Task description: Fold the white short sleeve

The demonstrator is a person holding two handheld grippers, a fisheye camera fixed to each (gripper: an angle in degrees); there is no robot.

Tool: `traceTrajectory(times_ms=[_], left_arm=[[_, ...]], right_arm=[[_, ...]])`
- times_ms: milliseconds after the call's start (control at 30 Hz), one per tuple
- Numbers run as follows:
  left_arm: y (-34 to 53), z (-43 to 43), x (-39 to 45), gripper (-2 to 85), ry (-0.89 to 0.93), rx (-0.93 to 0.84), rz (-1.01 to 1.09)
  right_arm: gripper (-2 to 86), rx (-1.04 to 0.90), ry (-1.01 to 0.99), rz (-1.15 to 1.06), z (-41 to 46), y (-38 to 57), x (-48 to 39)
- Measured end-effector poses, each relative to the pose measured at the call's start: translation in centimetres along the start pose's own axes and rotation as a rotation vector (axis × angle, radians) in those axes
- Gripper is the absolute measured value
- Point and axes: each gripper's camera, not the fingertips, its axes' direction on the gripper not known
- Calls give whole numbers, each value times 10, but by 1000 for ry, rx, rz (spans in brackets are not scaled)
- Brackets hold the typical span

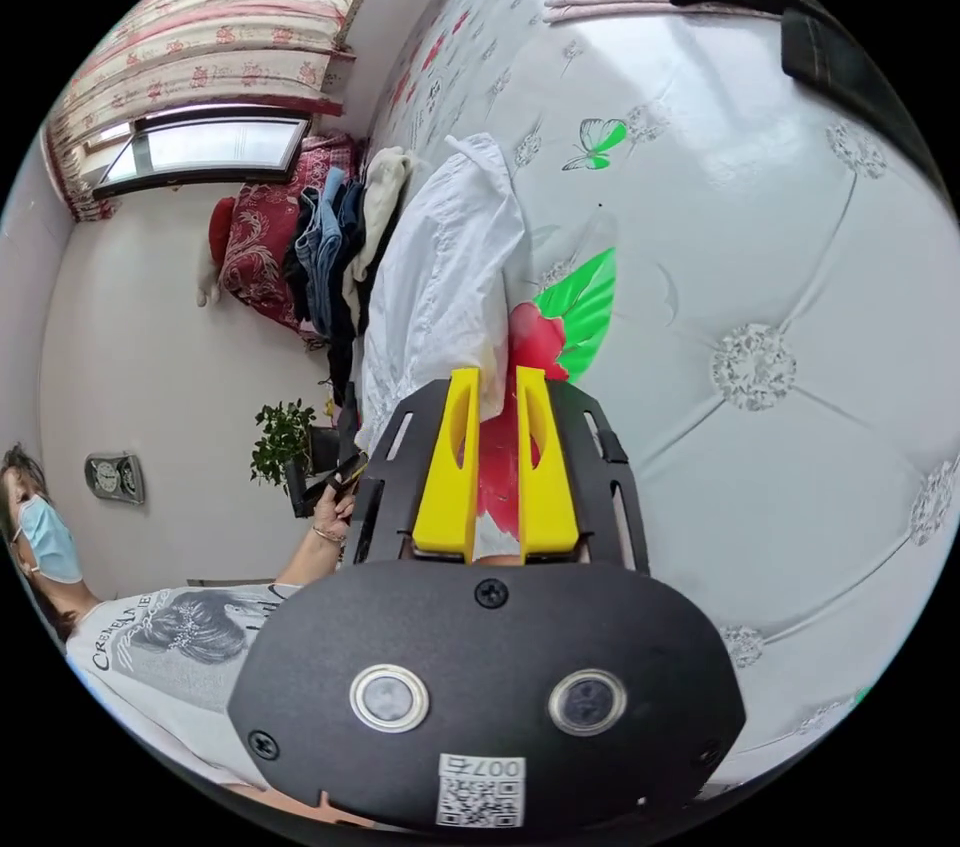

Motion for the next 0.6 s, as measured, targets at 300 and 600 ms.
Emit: traceTrajectory(times_ms=[300, 600], left_arm=[[36, 1, 163, 47, 244, 24, 402], [43, 64, 194, 27, 126, -130, 472]], right_arm=[[80, 11, -62, 73, 23, 3, 27], [6, -39, 151, -377, 48, -25, -113]])
